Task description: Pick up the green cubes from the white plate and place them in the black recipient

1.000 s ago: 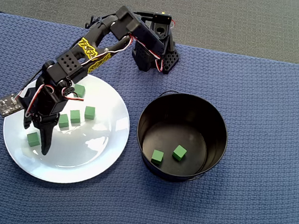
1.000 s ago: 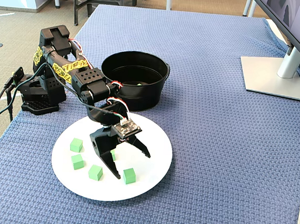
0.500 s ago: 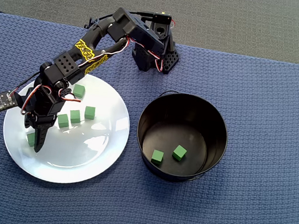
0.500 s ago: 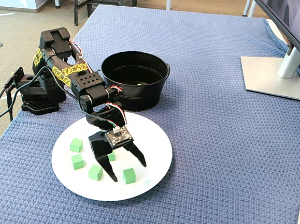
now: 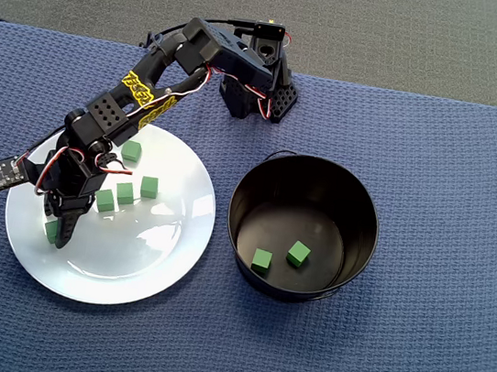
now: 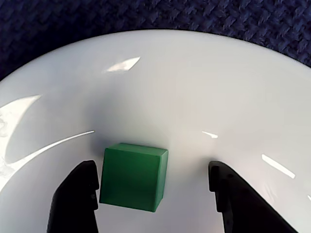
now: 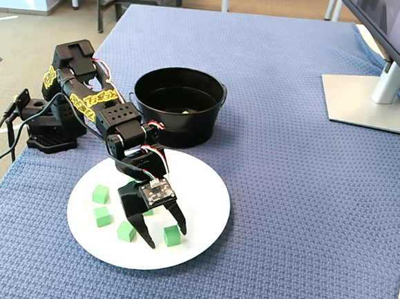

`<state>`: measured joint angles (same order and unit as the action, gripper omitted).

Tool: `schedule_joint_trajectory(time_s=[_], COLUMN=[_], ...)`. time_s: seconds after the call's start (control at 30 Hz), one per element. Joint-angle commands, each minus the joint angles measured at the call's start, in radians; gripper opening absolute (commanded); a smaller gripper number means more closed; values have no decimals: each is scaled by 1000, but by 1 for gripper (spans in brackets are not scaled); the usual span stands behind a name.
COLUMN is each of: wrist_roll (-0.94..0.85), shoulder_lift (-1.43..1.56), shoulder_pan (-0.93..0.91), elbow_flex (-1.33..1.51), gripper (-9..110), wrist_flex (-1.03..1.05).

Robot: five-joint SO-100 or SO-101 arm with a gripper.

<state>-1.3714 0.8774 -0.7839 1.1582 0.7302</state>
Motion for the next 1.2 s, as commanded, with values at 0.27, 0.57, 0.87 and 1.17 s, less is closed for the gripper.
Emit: schedule_joint_trajectory(time_s=[0.27, 0.57, 0.87, 1.17], wrist_roll=[40, 331, 699, 1034], shoulder_lift=[25, 252, 755, 1100], shoulder_pan=[-15, 61, 239, 693], elbow_flex=[-63, -187, 43, 388], gripper=[0, 0, 0, 0], wrist_flex=[-40, 224, 416, 497])
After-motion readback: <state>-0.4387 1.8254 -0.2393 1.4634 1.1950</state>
